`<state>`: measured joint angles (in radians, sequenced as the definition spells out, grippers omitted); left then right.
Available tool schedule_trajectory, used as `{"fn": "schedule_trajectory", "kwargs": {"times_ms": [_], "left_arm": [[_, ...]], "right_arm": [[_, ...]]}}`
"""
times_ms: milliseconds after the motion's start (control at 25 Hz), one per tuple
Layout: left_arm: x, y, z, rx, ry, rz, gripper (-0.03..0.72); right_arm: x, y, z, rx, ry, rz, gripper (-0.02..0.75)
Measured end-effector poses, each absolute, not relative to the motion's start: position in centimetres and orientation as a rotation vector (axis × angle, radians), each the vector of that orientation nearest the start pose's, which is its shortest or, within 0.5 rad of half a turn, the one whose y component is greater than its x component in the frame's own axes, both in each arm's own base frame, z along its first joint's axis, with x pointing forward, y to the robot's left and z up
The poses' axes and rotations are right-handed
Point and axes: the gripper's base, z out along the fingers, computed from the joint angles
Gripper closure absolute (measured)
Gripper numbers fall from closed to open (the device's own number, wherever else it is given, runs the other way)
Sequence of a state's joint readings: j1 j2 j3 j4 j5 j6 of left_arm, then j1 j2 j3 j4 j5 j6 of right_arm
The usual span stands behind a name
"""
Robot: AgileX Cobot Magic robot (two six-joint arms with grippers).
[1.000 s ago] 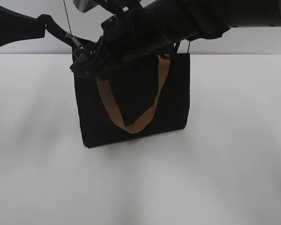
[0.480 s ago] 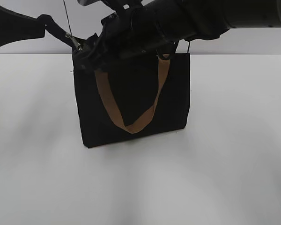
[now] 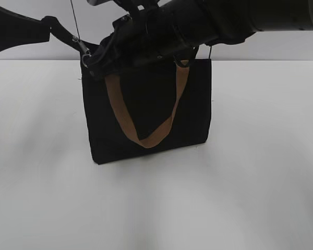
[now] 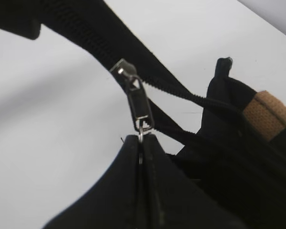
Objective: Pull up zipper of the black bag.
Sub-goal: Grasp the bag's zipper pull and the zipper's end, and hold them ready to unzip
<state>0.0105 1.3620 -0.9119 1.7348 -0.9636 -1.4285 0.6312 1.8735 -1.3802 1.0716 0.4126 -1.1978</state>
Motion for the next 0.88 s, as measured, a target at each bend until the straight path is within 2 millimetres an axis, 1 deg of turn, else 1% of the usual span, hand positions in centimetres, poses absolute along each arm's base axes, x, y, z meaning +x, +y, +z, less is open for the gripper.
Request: {"fn": "schedule_trajectory", "kwargs": {"times_ms": [80,240,360,760,880], "left_arm": [[26.7,-7.0,30.9,0.893,1.762,-0.723,0.672],[26.9,-6.9,30.8,0.882,1.769,-0.705,0.672],[26.9,-6.9,30.8,0.881,1.769,-0.703,0.672],[27.0,-6.8,30.8,0.877,1.777,-0.684,0.672],[27.0,-6.8,30.8,0.872,1.779,-0.675,0.672]], "right_arm": [[32.7,28.0,25.4,-1.05,1.952,0.66,0.752],[32.5,27.8,26.2,-1.051,1.933,0.654,0.752],[32.5,27.4,26.5,-1.046,1.941,0.636,0.752],[34.3,24.6,26.0,-0.927,2.077,0.568,0.752],[34.6,24.1,26.0,-0.904,2.099,0.57,0.752]]}}
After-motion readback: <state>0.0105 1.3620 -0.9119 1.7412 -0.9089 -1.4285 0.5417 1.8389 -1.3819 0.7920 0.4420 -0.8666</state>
